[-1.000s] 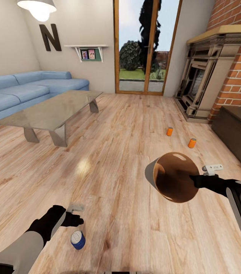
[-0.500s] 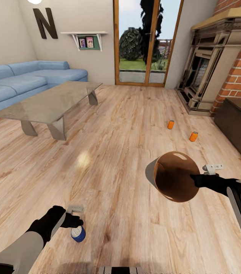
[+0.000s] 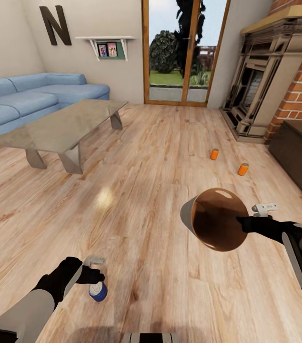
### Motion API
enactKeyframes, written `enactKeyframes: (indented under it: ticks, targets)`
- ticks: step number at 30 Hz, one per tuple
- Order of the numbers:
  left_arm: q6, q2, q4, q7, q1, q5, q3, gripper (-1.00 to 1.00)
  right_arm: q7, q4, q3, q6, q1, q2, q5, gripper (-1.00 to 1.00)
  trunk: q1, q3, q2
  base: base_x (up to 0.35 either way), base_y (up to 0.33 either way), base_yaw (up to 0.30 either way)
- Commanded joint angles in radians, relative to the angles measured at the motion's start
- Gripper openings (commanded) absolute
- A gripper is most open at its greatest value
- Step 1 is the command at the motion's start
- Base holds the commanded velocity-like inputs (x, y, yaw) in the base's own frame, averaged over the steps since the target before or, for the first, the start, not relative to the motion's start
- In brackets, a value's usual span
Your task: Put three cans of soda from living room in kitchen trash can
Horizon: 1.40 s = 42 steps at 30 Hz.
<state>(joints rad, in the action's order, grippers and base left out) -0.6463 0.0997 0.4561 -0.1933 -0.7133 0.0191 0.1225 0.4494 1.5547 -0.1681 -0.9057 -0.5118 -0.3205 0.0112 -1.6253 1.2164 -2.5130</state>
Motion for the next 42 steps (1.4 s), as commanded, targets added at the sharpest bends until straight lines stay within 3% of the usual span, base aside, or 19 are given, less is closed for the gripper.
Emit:
enactKeyframes:
  ticks: [1, 14, 38, 42]
  targets:
    - [0.001, 0.000, 0.000, 0.000, 0.000, 0.000, 0.001, 1.00, 0.003, 0.001, 0.005, -0.002, -0.001, 0.000, -0.020, -1.00, 0.000, 0.000, 0.000, 0.056, 0.022, 0.000]
    - [0.001, 0.000, 0.001, -0.002, 0.000, 0.001, 0.003, 1.00, 0.003, -0.001, 0.018, 0.001, 0.000, 0.000, -0.020, -1.00, 0.000, 0.000, 0.000, 0.079, 0.028, 0.000]
    - [0.001, 0.000, 0.001, 0.000, 0.000, -0.002, 0.005, 1.00, 0.003, -0.004, 0.016, 0.004, 0.001, 0.000, -0.019, -1.00, -0.011, 0.093, -0.006, 0.001, 0.000, 0.000]
    - [0.002, 0.000, 0.001, 0.000, 0.000, -0.002, 0.005, 1.00, 0.003, -0.005, 0.016, 0.004, 0.001, 0.000, -0.020, -1.00, -0.011, 0.093, -0.006, 0.000, 0.000, 0.000]
